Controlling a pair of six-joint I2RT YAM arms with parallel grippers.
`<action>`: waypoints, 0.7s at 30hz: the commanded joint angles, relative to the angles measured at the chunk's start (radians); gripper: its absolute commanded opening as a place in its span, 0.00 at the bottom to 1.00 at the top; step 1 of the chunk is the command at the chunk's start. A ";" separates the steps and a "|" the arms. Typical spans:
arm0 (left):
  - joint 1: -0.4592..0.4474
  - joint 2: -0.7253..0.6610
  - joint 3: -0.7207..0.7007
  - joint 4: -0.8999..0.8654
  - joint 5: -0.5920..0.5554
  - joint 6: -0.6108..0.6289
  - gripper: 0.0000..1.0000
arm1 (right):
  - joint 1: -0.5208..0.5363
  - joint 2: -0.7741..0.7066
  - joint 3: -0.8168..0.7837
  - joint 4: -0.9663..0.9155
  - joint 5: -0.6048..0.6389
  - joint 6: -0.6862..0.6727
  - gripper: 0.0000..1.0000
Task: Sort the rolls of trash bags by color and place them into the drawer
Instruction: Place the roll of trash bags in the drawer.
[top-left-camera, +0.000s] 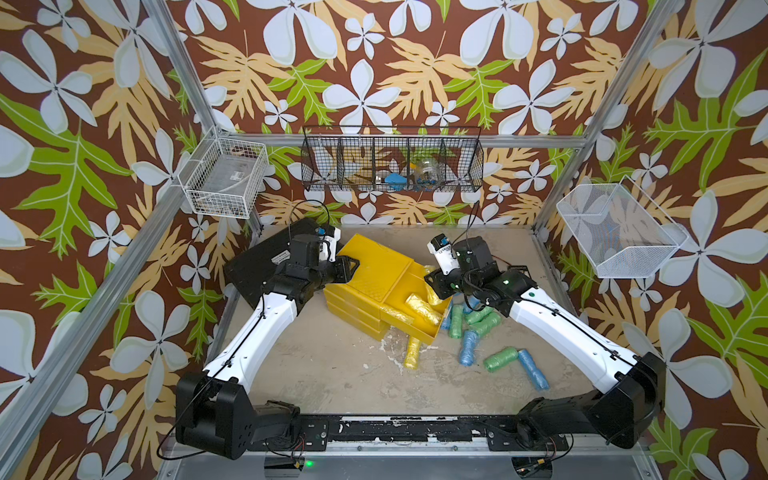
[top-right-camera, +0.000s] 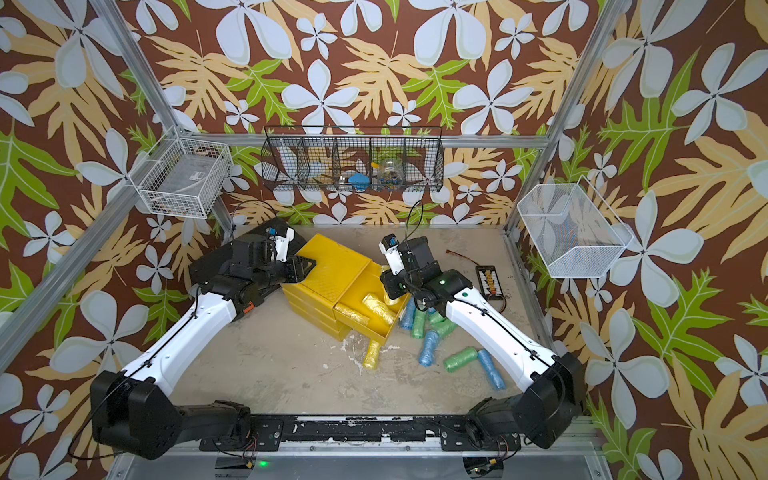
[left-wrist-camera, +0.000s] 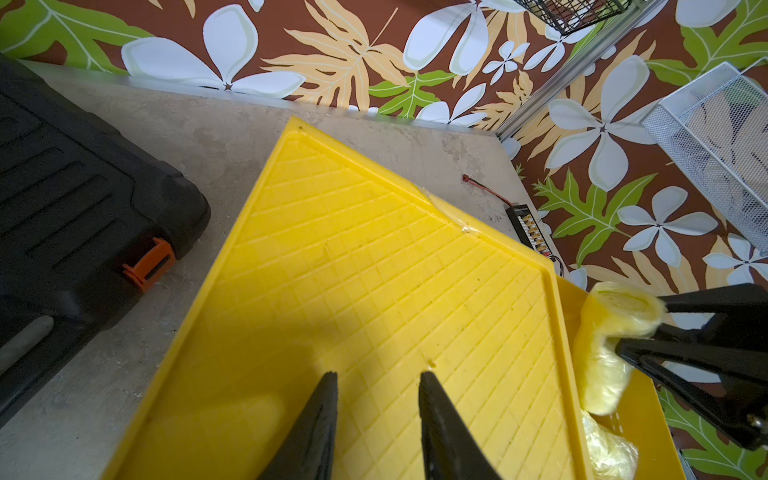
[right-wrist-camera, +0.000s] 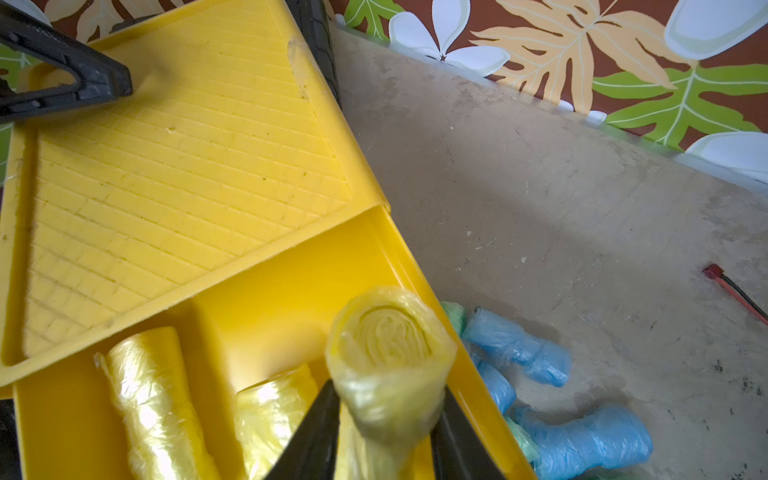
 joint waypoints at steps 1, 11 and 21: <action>0.002 0.000 -0.012 -0.023 -0.014 -0.020 0.36 | 0.002 -0.019 0.010 0.032 -0.014 0.037 0.49; 0.002 0.024 -0.035 0.025 0.034 -0.038 0.36 | 0.001 -0.171 -0.017 0.032 0.082 0.183 0.66; 0.002 0.025 -0.041 0.019 0.037 -0.021 0.36 | -0.021 -0.473 -0.350 0.051 0.064 0.399 0.68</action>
